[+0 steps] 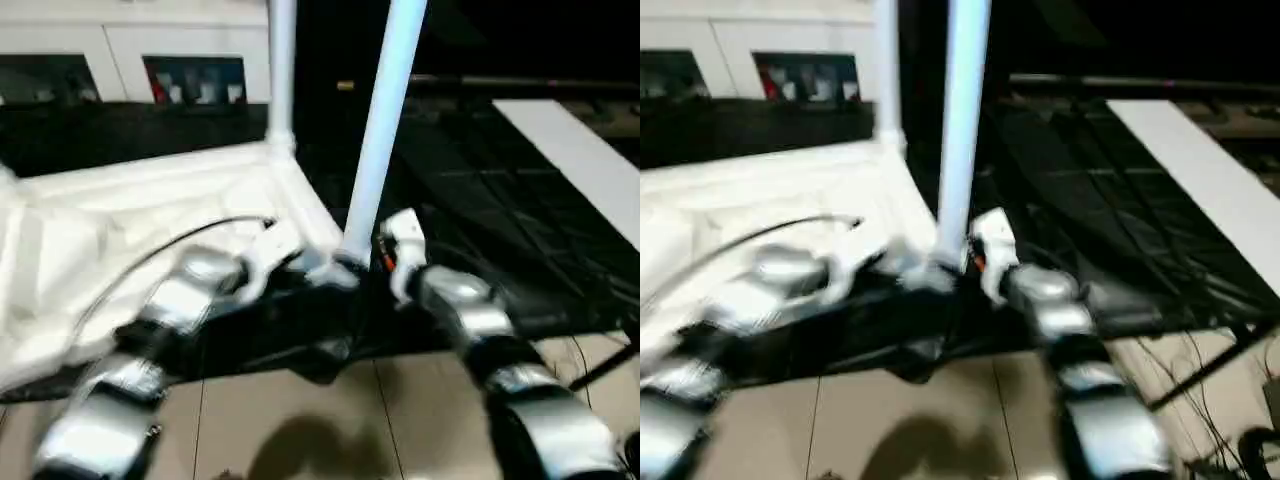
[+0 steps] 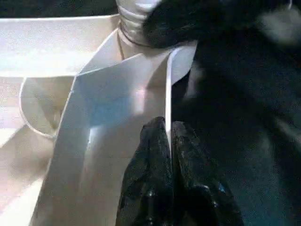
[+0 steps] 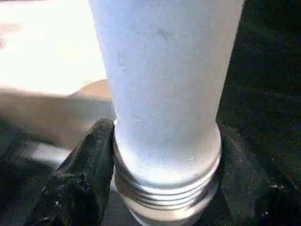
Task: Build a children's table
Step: Rotate leg to tighten
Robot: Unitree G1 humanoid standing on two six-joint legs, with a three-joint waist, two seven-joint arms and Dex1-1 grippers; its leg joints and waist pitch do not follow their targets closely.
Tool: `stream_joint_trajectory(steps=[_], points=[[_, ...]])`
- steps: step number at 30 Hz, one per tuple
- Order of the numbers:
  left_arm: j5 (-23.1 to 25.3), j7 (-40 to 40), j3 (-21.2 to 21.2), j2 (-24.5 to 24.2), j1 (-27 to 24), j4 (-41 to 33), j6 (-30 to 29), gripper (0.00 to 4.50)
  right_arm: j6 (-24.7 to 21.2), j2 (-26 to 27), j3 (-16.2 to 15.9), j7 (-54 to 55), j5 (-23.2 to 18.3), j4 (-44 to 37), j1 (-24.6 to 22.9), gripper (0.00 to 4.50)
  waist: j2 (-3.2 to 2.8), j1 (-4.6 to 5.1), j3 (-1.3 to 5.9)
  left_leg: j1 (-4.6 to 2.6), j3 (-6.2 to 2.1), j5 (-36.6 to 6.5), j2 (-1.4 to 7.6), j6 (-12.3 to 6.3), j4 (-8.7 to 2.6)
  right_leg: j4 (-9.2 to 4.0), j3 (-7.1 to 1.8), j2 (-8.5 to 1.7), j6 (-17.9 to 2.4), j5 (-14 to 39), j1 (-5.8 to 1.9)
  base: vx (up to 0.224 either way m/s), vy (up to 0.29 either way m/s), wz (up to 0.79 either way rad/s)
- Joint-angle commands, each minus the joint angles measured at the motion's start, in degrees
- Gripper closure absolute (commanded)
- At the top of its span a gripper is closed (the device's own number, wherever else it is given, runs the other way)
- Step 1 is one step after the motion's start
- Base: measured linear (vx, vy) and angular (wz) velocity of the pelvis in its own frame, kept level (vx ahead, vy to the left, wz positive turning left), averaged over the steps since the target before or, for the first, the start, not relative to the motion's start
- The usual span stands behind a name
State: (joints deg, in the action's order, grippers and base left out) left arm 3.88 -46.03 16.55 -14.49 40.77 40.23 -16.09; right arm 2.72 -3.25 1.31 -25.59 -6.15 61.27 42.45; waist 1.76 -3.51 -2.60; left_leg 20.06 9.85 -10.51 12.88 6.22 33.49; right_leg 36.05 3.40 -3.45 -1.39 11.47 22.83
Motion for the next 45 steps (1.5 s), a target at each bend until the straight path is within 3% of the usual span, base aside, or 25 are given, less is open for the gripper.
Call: stream_joint_trajectory(steps=[1,5,12,13,14,18,20,22,27,30,34,38,45], points=[[-0.3,4.8,-1.5,1.6,0.9,1.6,-1.4,4.5,-3.5,-0.3,2.7,9.5,-0.6,5.2,-1.5,1.78,-0.81,0.15,3.08,-0.33,0.12,-14.0,0.16,1.63,-3.99,-5.37,-2.61,-3.94,-9.8,16.9,-2.47,0.0,0.0,0.0],[0.9,9.6,-1.5,5.3,2.2,4.0,-1.6,4.5,-2.0,3.9,5.7,17.2,-2.9,7.3,1.7,1.78,-0.71,0.16,3.22,-0.15,0.21,-13.3,-0.07,0.66,-3.88,-5.42,-2.61,-3.78,-9.4,15.1,-2.42,0.0,0.0,0.0],[2.9,9.2,0.1,4.8,2.9,6.4,0.2,4.5,1.5,6.1,4.4,12.3,-1.5,7.3,4.3,1.78,-0.56,0.14,3.17,0.04,0.15,-13.6,0.14,-0.21,-4.07,-5.33,-2.52,-3.87,-9.6,13.5,-2.44,0.0,0.0,0.0],[3.0,8.9,0.2,4.6,2.9,6.4,0.1,4.5,1.9,6.2,4.3,11.2,-1.8,7.0,4.3,1.22,-0.6,0.16,3.12,0.06,0.17,-13.7,0.14,-0.34,-4.08,-5.38,-2.54,-3.89,-9.7,13.7,-2.43,0.0,0.0,0.0],[3.1,8.5,0.4,4.2,2.8,6.4,0.1,4.5,2.3,6.0,3.9,10.1,-1.6,6.7,4.1,1.08,-0.62,0.18,3.14,0.07,0.18,-13.5,0.15,-0.4,-4.07,-5.36,-2.56,-3.92,-9.9,13.6,-2.44,0.0,0.0,0.0],[3.4,5.2,1.4,2.5,2.4,6.4,0.9,4.5,3.8,4.4,1.7,4.9,0.3,5.1,3.3,0.87,-0.47,0.26,3.13,0.45,0.17,-12.1,0.07,-1.12,-4.12,-5.37,-2.5,-3.96,-10.0,13.2,-2.8,0.0,0.0,0.0],[3.6,2.4,2.1,1.3,1.9,5.9,1.6,4.5,3.7,2.5,0.1,-0.1,0.9,3.3,2.6,0.73,-0.59,0.26,3.21,0.3,0.19,-11.8,0.12,-1.34,-4.02,-5.38,-2.52,-3.99,-10.3,12.9,-2.77,0.0,0.0,0.0],[3.8,-2.3,3.2,-0.8,1.1,4.9,3.0,4.5,3.2,-1.4,-2.2,-9.9,0.9,-0.7,0.3,0.73,-0.54,0.28,3.32,0.59,0.19,-9.4,0.1,-2.49,-3.89,-5.05,-2.39,-3.69,-11.4,8.2,-3.29,0.0,0.0,0.0],[3.6,-9.7,5.0,-4.4,-0.3,2.4,5.7,4.5,4.3,-7.3,-5.3,-21.1,2.1,-5.3,-3.4,0.73,-0.97,0.24,3.52,0.59,0.23,-8.1,0.35,-3.96,-3.65,-4.52,-2.37,-3.86,-13.9,2.9,-3.37,0.0,0.0,0.0],[1.5,-19.8,7.0,-8.1,-2.6,-2.8,7.6,4.5,4.8,-9.9,-6.4,-28.0,1.7,-8.1,-5.1,0.73,-1.3,0.18,3.55,0.28,0.26,-8.5,0.59,-3.68,-3.7,-4.27,-2.4,-3.82,-15.1,1.7,-3.27,0.0,0.0,0.0],[0.9,-26.5,8.6,-11.4,-4.1,-6.4,9.3,4.5,4.4,-10.3,-6.8,-32.6,0.1,-10.4,-5.9,0.73,-1.76,-0.04,3.59,0.07,0.46,-8.8,0.87,-3.61,-3.75,-3.85,-2.25,-3.57,-16.3,-1.8,-3.2,0.0,0.0,0.0],[1.2,-27.8,8.4,-12.8,-4.2,-7.1,9.9,4.5,3.7,-10.1,-8.0,-36.0,-0.4,-12.7,-6.5,0.73,-1.84,-0.49,3.62,-0.05,0.52,-8.3,0.86,-3.39,-3.72,-3.7,-2.25,-3.63,-16.7,-2.7,-3.22,0.0,0.0,0.0],[1.4,-27.5,7.8,-13.7,-4.6,-8.0,9.6,4.5,3.5,-9.5,-9.3,-39.6,0.4,-13.4,-6.5,0.87,-1.41,-1.24,3.6,-0.08,0.55,-7.9,0.81,-2.53,-3.79,-3.73,-2.39,-3.78,-15.5,-0.9,-3.22,0.0,0.0,0.0]])
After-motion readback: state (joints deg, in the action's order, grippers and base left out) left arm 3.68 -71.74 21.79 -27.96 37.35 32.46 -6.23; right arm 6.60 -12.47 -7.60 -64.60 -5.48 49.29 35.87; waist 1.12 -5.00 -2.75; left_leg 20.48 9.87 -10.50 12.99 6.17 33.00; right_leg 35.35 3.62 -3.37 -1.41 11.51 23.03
